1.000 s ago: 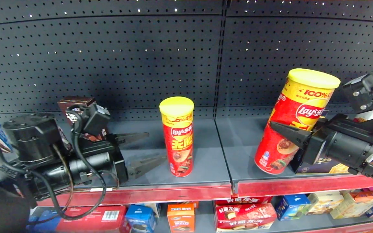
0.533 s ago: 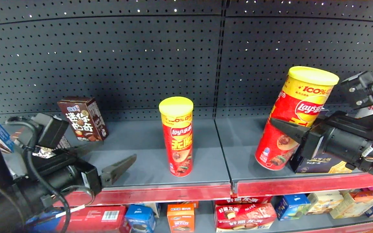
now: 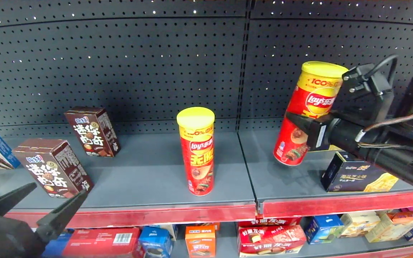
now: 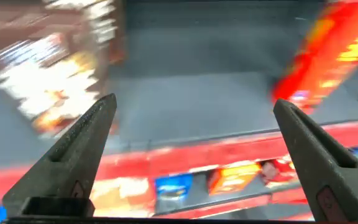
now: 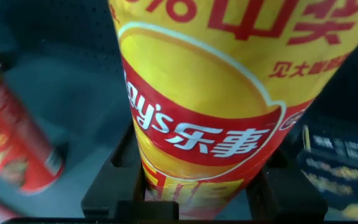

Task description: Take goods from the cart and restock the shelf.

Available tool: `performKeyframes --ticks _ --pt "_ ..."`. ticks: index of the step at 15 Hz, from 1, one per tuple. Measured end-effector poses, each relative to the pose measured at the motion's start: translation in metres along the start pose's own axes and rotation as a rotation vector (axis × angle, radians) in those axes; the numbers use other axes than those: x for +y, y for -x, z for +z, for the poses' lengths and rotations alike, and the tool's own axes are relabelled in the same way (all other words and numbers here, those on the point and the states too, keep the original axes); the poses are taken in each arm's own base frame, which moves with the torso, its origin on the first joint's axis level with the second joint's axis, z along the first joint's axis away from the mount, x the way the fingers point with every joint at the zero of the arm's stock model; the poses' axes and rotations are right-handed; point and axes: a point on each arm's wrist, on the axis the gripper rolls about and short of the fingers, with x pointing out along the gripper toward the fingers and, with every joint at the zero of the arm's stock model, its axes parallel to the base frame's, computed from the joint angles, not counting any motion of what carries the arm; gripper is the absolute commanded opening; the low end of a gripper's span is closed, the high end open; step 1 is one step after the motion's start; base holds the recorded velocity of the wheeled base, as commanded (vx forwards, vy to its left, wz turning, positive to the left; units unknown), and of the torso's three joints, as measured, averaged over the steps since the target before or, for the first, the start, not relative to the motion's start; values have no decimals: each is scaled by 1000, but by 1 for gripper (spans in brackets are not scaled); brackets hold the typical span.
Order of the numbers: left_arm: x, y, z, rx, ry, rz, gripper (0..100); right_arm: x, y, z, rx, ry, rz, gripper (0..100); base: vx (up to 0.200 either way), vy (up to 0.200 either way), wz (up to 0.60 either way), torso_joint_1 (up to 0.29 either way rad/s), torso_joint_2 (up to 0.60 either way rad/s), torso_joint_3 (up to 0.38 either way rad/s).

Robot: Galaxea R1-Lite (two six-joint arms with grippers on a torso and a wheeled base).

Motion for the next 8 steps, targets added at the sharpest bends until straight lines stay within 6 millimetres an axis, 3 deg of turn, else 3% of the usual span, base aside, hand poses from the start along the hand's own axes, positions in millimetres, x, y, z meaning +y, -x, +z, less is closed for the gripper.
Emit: performKeyframes --ticks 5,8 --pt "14 26 -25 -9 -1 92 100 6 -57 -5 -7 0 3 0 0 0 0 0 0 0" --pt "17 36 -41 11 6 96 100 13 -81 -14 -1 5 114 0 0 0 0 0 0 0"
